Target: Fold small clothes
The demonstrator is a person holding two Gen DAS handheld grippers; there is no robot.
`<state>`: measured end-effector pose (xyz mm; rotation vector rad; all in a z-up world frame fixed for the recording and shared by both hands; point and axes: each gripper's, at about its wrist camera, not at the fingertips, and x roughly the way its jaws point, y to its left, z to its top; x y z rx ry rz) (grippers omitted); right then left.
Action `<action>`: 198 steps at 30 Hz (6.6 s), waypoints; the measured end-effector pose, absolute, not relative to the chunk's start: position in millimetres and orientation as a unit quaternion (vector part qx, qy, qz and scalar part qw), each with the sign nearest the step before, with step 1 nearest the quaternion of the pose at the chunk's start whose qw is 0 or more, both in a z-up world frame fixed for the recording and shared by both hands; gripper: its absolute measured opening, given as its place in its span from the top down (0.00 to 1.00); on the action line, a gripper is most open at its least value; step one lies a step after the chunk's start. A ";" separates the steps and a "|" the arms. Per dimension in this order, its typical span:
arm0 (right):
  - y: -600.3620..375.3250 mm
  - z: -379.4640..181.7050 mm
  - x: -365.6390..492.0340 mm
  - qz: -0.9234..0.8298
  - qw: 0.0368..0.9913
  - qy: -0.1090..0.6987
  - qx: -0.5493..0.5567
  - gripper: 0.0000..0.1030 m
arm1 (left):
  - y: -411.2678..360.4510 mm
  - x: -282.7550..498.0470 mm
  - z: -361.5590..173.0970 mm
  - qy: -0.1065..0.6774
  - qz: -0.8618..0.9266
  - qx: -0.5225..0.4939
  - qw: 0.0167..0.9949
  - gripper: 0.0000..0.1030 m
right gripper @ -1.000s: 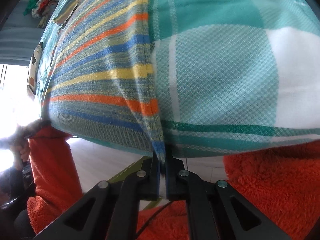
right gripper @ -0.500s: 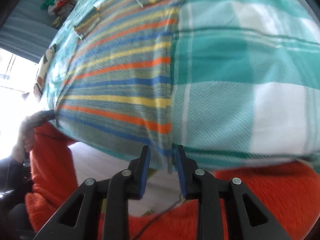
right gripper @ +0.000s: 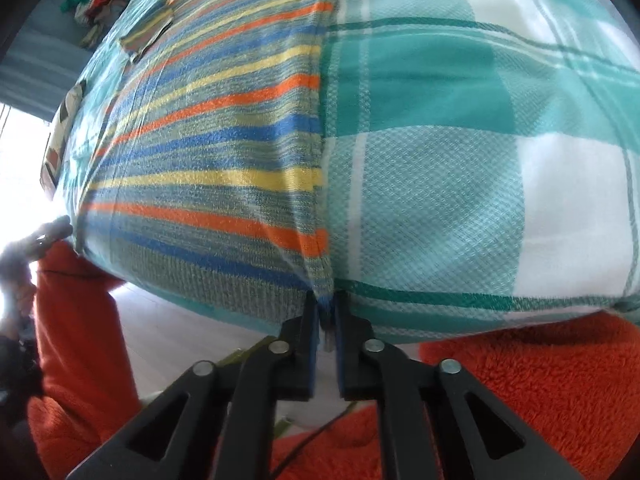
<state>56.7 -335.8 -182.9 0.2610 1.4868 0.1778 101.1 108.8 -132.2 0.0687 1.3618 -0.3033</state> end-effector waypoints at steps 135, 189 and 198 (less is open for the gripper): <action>-265.8 -183.2 62.7 0.150 0.817 0.554 0.055 0.75 | -33.4 323.8 -182.2 0.513 -0.198 0.170 0.818 0.35; -241.1 -194.9 72.7 0.135 0.831 0.538 0.031 0.70 | 292.9 308.1 -183.6 0.493 0.101 -0.298 0.811 0.96; -246.6 -193.5 70.4 0.142 0.830 0.537 0.042 0.67 | 283.0 298.0 -169.0 0.499 0.104 -0.255 0.822 0.52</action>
